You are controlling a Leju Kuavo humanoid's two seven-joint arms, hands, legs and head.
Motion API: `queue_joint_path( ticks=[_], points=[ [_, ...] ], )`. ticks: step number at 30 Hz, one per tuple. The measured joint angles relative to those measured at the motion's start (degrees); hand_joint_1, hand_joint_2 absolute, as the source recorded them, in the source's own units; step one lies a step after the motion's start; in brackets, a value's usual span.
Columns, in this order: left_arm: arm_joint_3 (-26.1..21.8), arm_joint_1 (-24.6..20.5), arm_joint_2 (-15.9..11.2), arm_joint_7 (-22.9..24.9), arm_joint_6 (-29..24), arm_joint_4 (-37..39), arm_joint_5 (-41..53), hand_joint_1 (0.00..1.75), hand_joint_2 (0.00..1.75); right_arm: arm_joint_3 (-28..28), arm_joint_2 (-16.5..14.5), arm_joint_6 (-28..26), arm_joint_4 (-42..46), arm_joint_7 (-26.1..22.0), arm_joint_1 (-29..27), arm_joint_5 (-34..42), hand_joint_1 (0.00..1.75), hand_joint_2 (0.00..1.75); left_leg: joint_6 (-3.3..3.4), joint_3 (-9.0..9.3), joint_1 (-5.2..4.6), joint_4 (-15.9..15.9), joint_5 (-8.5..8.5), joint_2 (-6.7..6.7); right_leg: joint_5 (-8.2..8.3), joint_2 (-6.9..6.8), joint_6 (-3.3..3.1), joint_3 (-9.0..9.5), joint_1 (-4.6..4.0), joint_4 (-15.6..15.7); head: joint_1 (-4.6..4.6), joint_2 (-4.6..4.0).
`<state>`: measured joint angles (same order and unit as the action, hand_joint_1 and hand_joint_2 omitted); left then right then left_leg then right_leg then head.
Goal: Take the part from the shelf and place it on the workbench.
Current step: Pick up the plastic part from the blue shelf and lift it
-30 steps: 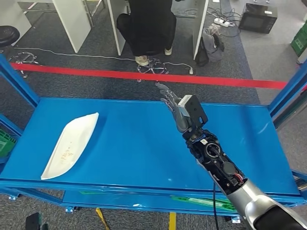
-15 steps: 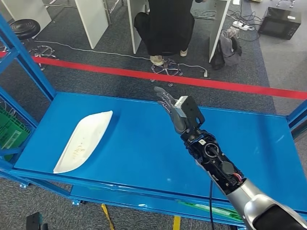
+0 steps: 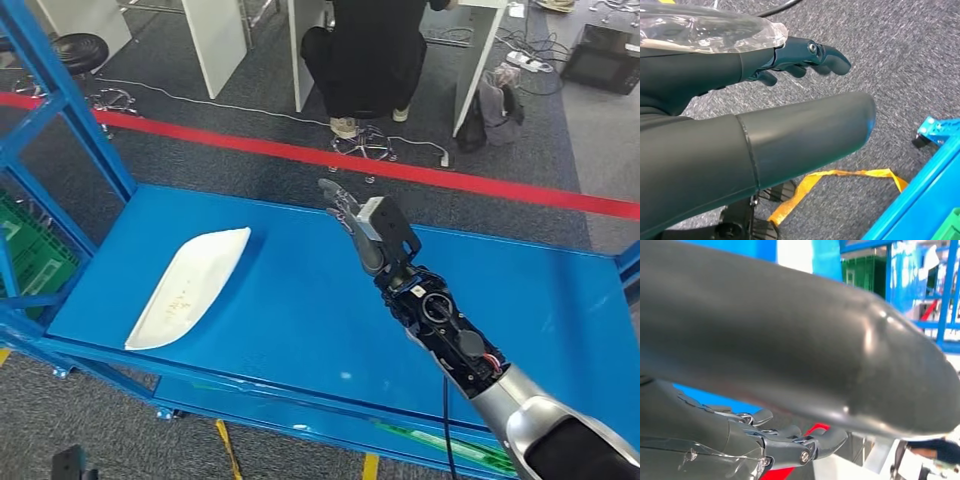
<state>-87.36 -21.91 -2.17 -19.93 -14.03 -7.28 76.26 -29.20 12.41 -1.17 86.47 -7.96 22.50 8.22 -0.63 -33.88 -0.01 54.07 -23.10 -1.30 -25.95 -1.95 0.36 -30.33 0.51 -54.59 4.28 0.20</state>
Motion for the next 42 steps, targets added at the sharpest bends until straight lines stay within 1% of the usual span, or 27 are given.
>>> queue_joint_path(
  ticks=[2,3,4,5,7,8,9,10,12,13,14,15,17,18,19,20,22,23,24,25,27,28,29,30,33,34,42],
  points=[
    [0.0,0.04,-0.01,-0.01,0.0,0.0,-0.01,0.0,0.0,-0.04,0.11,0.08,-0.01,0.06,0.1,0.0,0.0,0.0,0.69,0.08,0.09,-0.22,0.12,0.53,-0.3,-0.2,0.65,0.05,0.12,0.01,0.18,0.0],
    [0.0,0.04,-0.01,-0.01,0.0,0.0,0.0,0.0,0.0,-0.07,0.18,0.1,-0.01,0.08,0.14,0.0,0.0,0.0,1.02,0.22,0.19,-0.39,0.19,0.75,-0.98,0.05,0.93,-0.25,0.17,-0.75,0.22,0.0],
    [0.0,0.01,0.0,-0.02,0.0,0.0,0.01,0.0,0.0,-0.12,0.27,0.12,-0.01,0.08,0.2,0.0,0.0,0.0,1.34,0.39,0.32,-0.55,0.26,0.94,-2.31,0.48,1.11,-1.14,0.2,-2.84,0.31,0.0],
    [0.0,-0.01,0.01,-0.02,0.0,0.0,0.01,0.0,0.0,-0.17,0.36,0.13,-0.03,0.09,0.24,0.0,0.0,0.0,1.56,0.5,0.35,-0.61,0.25,1.13,-4.09,1.0,1.2,-2.64,0.2,-6.18,0.41,0.0],
    [0.0,-0.01,0.02,-0.01,0.0,0.0,0.0,0.0,0.0,-0.32,0.56,0.12,-0.19,0.12,0.25,0.0,0.0,0.0,1.84,0.58,0.23,-0.58,0.16,1.67,-7.42,1.58,1.22,-6.45,0.11,-14.43,0.56,0.0],
    [0.0,0.02,0.02,-0.01,0.01,0.0,-0.01,0.0,0.0,-0.39,0.68,0.11,-0.32,0.14,0.23,0.0,0.0,0.0,1.89,0.63,0.18,-0.55,0.13,2.02,-7.83,1.67,1.2,-7.77,0.09,-16.89,0.58,0.0],
    [0.0,0.05,0.03,-0.01,0.02,0.0,-0.01,0.0,0.0,-0.46,0.79,0.1,-0.44,0.18,0.21,0.0,0.0,0.0,1.91,0.71,0.14,-0.52,0.08,2.38,-7.09,1.72,1.14,-8.13,0.08,-17.16,0.62,0.0],
    [0.0,0.06,0.04,-0.01,0.03,0.0,-0.01,0.0,0.0,-0.53,0.86,0.11,-0.53,0.22,0.22,-0.01,0.0,0.0,1.88,0.85,0.13,-0.48,0.01,2.76,-5.26,1.78,1.01,-7.36,0.09,-15.0,0.68,0.0],
    [0.0,0.05,0.11,-0.02,0.07,0.0,0.01,0.0,0.0,-0.63,0.95,0.14,-0.61,0.37,0.3,-0.04,0.0,0.0,1.64,1.11,0.08,-0.31,-0.21,3.5,-0.95,2.59,0.68,-4.02,0.12,-7.17,0.8,0.0],
    [0.0,0.01,0.16,-0.02,0.08,0.0,0.0,0.0,0.0,-0.69,0.98,0.19,-0.63,0.46,0.39,-0.1,0.0,0.0,1.47,1.04,0.01,-0.12,-0.3,3.83,0.21,3.1,0.53,-2.42,0.16,-3.76,0.79,0.0],
    [0.0,-0.01,0.19,-0.02,0.08,0.0,-0.03,0.0,0.0,-0.77,1.02,0.26,-0.66,0.56,0.44,-0.16,0.0,0.0,1.22,0.85,-0.01,0.03,-0.3,4.11,0.63,3.53,0.38,-1.49,0.15,-1.78,0.74,0.0],
    [0.0,0.0,0.19,-0.02,0.09,0.0,-0.1,0.0,0.0,-0.85,1.05,0.34,-0.7,0.65,0.48,-0.23,0.0,0.0,0.94,0.63,-0.03,0.09,-0.21,4.36,0.43,3.73,0.22,-1.09,0.1,-1.07,0.73,0.0],
    [0.0,0.16,0.15,-0.02,0.06,0.01,-0.39,0.0,0.0,-0.99,1.07,0.55,-0.75,0.74,0.58,-0.41,0.0,0.0,0.36,0.36,0.08,0.18,-0.17,4.67,0.59,3.36,-0.27,-0.88,0.13,-0.66,0.74,0.0],
    [0.0,0.23,0.14,-0.03,0.04,0.02,-0.61,0.0,0.0,-1.07,1.07,0.69,-0.77,0.75,0.72,-0.52,0.0,0.0,0.06,0.06,0.06,0.87,-0.68,4.34,0.73,3.13,-0.58,-0.75,0.24,-0.48,0.64,0.0],
    [0.0,0.24,0.1,-0.07,0.02,0.03,-0.86,0.0,0.0,-1.15,1.08,0.87,-0.81,0.75,0.92,-0.64,0.0,0.0,-0.25,-0.8,0.07,2.76,-1.82,3.76,0.86,2.85,-0.88,-0.66,0.35,-0.28,0.43,0.0],
    [0.0,0.23,0.05,-0.12,0.0,0.04,-1.09,0.0,0.0,-1.21,1.08,1.01,-0.88,0.76,1.09,-0.74,0.0,0.0,-0.56,-2.27,0.12,5.87,-3.46,3.07,0.94,2.54,-1.1,-0.6,0.42,-0.15,0.22,0.0],
    [0.0,0.32,0.01,-0.26,-0.01,0.04,-1.48,0.0,0.0,-1.3,1.08,1.28,-1.08,0.8,1.27,-0.87,0.0,0.0,-1.08,-6.42,0.25,14.18,-6.93,2.12,0.96,1.95,-1.31,-0.66,0.32,-0.13,-0.09,0.0],
    [0.0,0.44,0.03,-0.32,-0.02,0.04,-1.6,0.0,0.0,-1.36,1.08,1.38,-1.19,0.86,1.28,-0.9,0.0,0.0,-1.19,-7.95,0.33,17.1,-7.73,1.98,0.95,1.69,-1.32,-0.69,0.28,-0.13,-0.11,-0.01],
    [0.0,0.56,0.07,-0.39,-0.03,0.05,-1.72,0.0,0.0,-1.45,1.07,1.49,-1.29,0.93,1.31,-0.93,0.0,0.0,-1.2,-8.43,0.37,17.84,-7.43,1.9,0.94,1.47,-1.33,-0.7,0.24,-0.14,-0.12,-0.01],
    [0.0,0.63,0.09,-0.47,-0.04,0.05,-1.79,0.0,0.0,-1.55,1.07,1.55,-1.38,1.02,1.39,-0.96,0.0,0.0,-1.1,-7.62,0.4,16.06,-6.09,1.86,0.93,1.28,-1.33,-0.69,0.21,-0.14,-0.13,-0.01],
    [0.0,0.61,0.04,-0.61,-0.11,0.07,-1.86,0.0,0.0,-1.73,1.07,1.48,-1.49,1.22,1.74,-1.16,0.0,0.0,-0.64,-3.27,0.35,7.5,-2.26,1.64,0.9,0.99,-1.25,-0.66,0.13,-0.14,-0.13,0.0],
    [0.0,0.55,0.0,-0.65,-0.15,0.07,-1.87,0.0,0.0,-1.78,1.08,1.39,-1.51,1.34,1.97,-1.33,0.0,0.0,-0.34,-1.26,0.22,3.57,-0.95,1.51,0.85,0.88,-1.12,-0.7,0.02,-0.16,-0.11,0.0],
    [0.0,0.5,-0.04,-0.69,-0.18,0.06,-1.87,0.0,0.0,-1.82,1.08,1.3,-1.51,1.48,2.16,-1.55,0.0,0.0,-0.07,0.05,0.08,1.03,-0.29,1.4,0.81,0.82,-0.92,-0.73,-0.08,-0.16,-0.06,0.0],
    [0.0,0.5,-0.03,-0.71,-0.2,0.06,-1.88,0.0,0.0,-1.87,1.11,1.22,-1.51,1.61,2.28,-1.75,0.0,0.0,-0.01,0.64,0.03,-0.2,-0.15,1.33,0.53,0.79,-1.01,-0.8,-0.27,-0.23,0.05,0.0],
    [0.0,0.64,-0.03,-0.75,-0.2,0.06,-1.87,0.0,0.0,-2.14,1.28,1.2,-1.5,2.08,2.25,-2.17,0.0,0.0,-0.18,0.8,0.02,-0.48,-0.1,1.39,0.22,0.78,-1.96,-0.76,-0.48,-0.32,0.37,0.0],
    [0.0,0.65,-0.05,-0.76,-0.2,0.06,-1.86,0.0,0.0,-2.26,1.33,1.22,-1.49,2.24,2.22,-2.25,0.0,0.0,-0.09,0.83,-0.05,-0.47,-0.13,1.42,0.39,0.79,-1.96,-0.66,-0.43,-0.21,0.39,0.0],
    [0.0,0.64,-0.04,-0.81,-0.22,0.07,-1.5,0.0,0.0,-2.57,1.7,1.26,-1.47,2.64,2.19,-2.41,0.0,0.0,0.77,0.78,-0.31,-0.17,-0.44,1.51,0.71,0.78,-0.36,-0.19,-0.16,0.61,0.38,0.0]
  ],
)
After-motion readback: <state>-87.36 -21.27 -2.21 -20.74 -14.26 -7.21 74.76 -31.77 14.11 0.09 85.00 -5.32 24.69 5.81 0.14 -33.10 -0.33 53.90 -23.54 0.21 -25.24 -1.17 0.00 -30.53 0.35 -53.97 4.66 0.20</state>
